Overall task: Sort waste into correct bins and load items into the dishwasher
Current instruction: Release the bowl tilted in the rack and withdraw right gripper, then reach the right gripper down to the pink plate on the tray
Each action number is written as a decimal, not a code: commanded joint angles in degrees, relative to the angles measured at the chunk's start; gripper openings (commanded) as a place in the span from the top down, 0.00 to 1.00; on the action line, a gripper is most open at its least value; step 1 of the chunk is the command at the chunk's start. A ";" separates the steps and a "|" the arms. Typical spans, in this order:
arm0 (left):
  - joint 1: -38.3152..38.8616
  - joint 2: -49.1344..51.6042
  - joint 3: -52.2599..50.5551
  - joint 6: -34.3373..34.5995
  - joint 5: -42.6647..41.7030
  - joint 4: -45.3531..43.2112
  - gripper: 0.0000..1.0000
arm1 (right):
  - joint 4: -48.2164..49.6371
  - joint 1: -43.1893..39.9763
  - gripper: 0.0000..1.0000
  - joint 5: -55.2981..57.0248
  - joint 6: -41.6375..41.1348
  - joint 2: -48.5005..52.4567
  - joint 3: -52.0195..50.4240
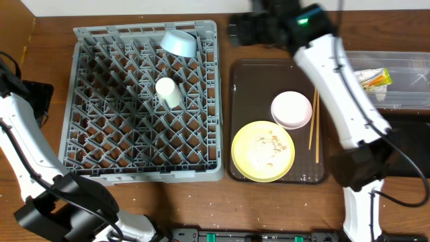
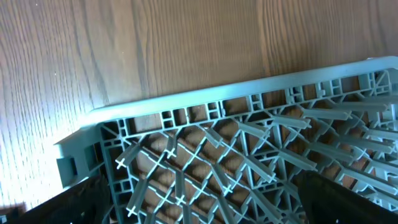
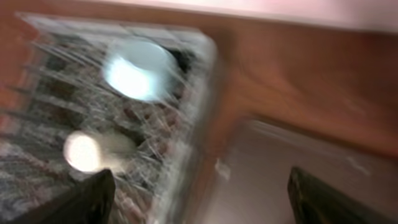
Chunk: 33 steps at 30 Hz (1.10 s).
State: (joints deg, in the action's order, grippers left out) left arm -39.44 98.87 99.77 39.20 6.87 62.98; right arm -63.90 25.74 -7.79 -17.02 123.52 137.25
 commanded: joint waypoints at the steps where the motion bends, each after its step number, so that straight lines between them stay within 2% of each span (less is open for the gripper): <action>1: -0.20 -1.14 -0.15 0.52 1.14 0.22 0.02 | -8.28 -2.12 0.13 5.46 2.49 -0.66 -0.11; 7: -0.20 -1.14 -0.17 0.52 1.14 0.22 0.02 | -21.35 -4.07 0.13 5.38 1.79 -0.13 -5.62; 12: -0.20 -1.14 -0.15 0.52 1.14 0.22 0.02 | -19.61 -2.49 0.09 5.40 1.20 -0.13 -14.53; 14: -0.20 -1.14 -0.15 0.52 1.14 0.22 0.02 | -17.40 -1.92 0.13 5.33 1.14 -0.13 -17.73; 15: -0.20 -1.16 -0.17 0.52 1.14 0.22 0.02 | -16.11 -1.64 0.18 5.38 0.42 -0.13 -19.30; 16: -0.20 -1.14 -0.15 0.52 1.14 0.22 0.02 | -14.93 -1.33 0.27 5.38 -0.44 -0.11 -20.87; 18: -0.20 -1.14 -0.15 0.52 1.14 0.22 0.02 | -12.87 -0.74 0.36 5.40 -1.66 -0.11 -23.82; 21: -0.20 -1.16 -0.15 0.52 1.14 0.22 0.02 | -10.38 0.22 0.34 5.42 -3.32 -0.11 -28.35; 27: -0.20 -1.16 -0.15 0.52 1.14 0.22 0.02 | -4.20 2.32 0.54 5.38 -6.80 -0.11 -36.00; 33: -0.20 -1.16 -0.15 0.52 1.14 0.22 0.02 | 2.47 4.37 0.52 7.78 -6.80 -0.11 -40.02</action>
State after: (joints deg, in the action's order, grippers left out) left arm -39.44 98.87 99.77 39.22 6.85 62.98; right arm -62.54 28.93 -2.39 -22.63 123.09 98.32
